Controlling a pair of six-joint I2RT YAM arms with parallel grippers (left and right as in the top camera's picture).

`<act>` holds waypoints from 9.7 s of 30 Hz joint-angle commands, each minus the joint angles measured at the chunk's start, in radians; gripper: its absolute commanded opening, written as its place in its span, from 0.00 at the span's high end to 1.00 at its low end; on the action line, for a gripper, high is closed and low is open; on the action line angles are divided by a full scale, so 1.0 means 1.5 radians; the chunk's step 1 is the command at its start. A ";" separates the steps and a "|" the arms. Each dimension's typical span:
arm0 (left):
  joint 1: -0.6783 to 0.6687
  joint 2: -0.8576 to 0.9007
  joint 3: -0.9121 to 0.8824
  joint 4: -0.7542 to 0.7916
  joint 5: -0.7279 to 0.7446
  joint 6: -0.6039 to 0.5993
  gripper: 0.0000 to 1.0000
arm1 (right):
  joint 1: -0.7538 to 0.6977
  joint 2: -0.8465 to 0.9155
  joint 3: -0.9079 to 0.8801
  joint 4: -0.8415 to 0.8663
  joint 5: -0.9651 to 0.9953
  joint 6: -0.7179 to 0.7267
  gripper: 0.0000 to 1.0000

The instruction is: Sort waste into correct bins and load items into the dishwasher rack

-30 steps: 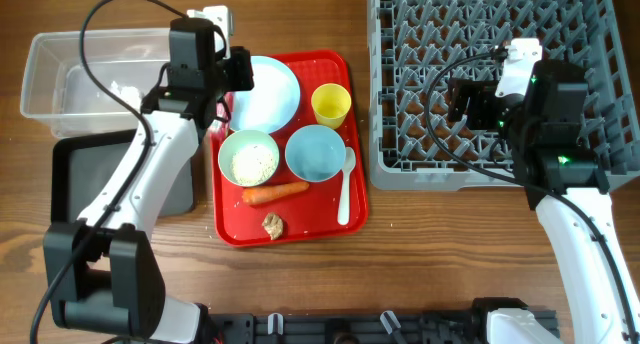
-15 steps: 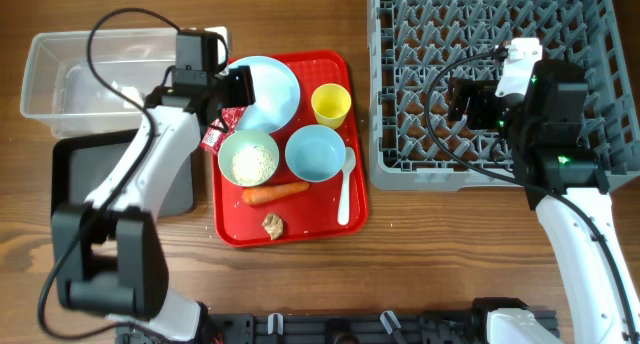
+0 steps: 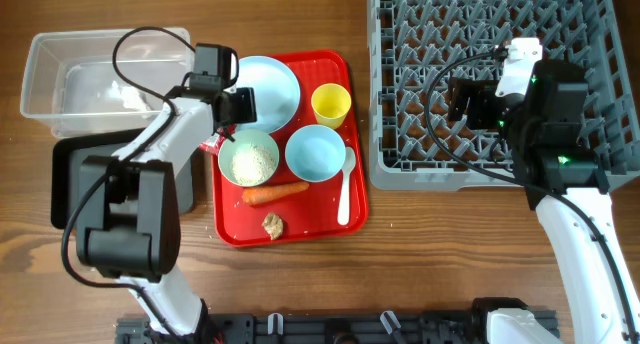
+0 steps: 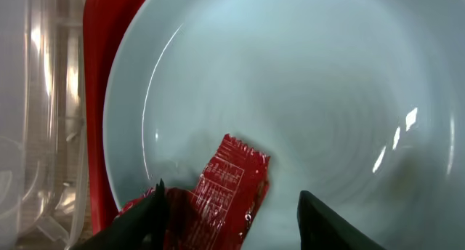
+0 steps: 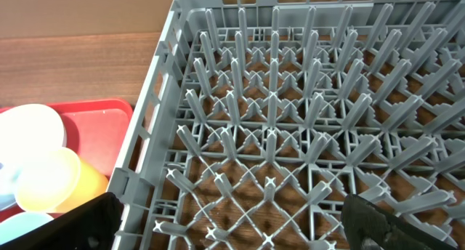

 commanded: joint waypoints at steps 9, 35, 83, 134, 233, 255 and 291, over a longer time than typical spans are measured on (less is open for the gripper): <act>0.003 0.009 0.003 0.041 -0.021 0.004 0.96 | -0.003 -0.002 0.012 0.003 -0.013 0.006 0.00; 0.278 -0.128 0.039 0.101 -0.043 -0.002 0.83 | -0.003 -0.002 0.012 0.014 -0.014 0.006 0.00; -0.190 0.029 0.039 0.125 0.149 -0.051 0.64 | -0.003 -0.002 0.012 0.004 -0.013 0.007 0.00; -0.091 -0.015 0.042 0.429 0.964 -0.371 0.96 | 0.014 0.216 0.012 0.417 -0.717 -0.035 0.00; 0.019 -0.135 0.042 0.049 0.125 -0.065 0.53 | -0.286 0.110 0.195 -0.247 0.078 0.073 0.58; 0.019 -0.135 0.042 0.025 0.125 -0.065 0.53 | -0.331 0.249 0.195 -0.203 0.114 0.071 0.09; 0.019 -0.135 0.042 -0.101 0.150 -0.068 0.28 | 0.081 0.199 0.218 -0.054 -0.135 -0.017 0.05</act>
